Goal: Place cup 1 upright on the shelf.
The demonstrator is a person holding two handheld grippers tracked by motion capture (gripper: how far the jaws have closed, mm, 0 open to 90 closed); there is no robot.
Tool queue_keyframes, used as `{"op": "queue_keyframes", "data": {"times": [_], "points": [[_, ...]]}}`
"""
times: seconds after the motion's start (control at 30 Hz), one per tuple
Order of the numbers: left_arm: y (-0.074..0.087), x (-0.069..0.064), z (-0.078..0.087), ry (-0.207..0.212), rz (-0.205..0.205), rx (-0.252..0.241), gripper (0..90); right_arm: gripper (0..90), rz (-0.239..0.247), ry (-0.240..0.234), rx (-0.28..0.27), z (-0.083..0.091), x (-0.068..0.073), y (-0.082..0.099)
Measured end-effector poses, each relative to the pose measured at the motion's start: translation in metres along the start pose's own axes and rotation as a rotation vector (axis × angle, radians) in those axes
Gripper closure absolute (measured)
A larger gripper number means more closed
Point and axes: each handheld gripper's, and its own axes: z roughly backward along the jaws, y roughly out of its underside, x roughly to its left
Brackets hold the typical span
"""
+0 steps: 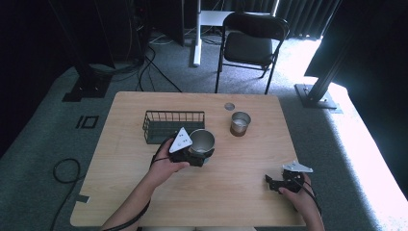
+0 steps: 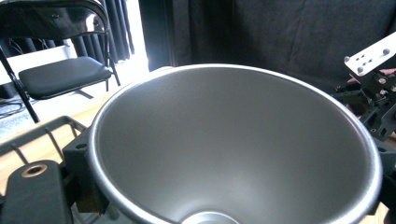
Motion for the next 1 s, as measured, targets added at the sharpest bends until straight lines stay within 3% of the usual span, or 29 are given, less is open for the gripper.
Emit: {"op": "queue_keyframes", "data": {"times": [0.37,0.73,0.83,0.87,1.0], "points": [[-0.024,0.018,0.011,-0.065,-0.004,-0.018,13.1,11.0,0.002,0.000,0.000,0.000,0.000,0.000],[-0.037,0.035,0.018,-0.131,-0.014,-0.032,13.1,11.0,0.000,0.000,0.000,0.000,0.000,0.000],[-0.039,0.040,0.019,-0.146,0.007,-0.044,13.1,11.0,-0.001,0.000,0.000,0.000,0.000,0.000],[-0.043,0.046,0.022,-0.187,0.010,-0.057,13.1,11.0,0.000,0.000,0.000,0.000,0.000,0.000],[-0.047,0.056,0.026,-0.259,0.028,-0.084,13.1,11.0,0.000,0.000,0.000,0.000,0.000,0.000]]}}
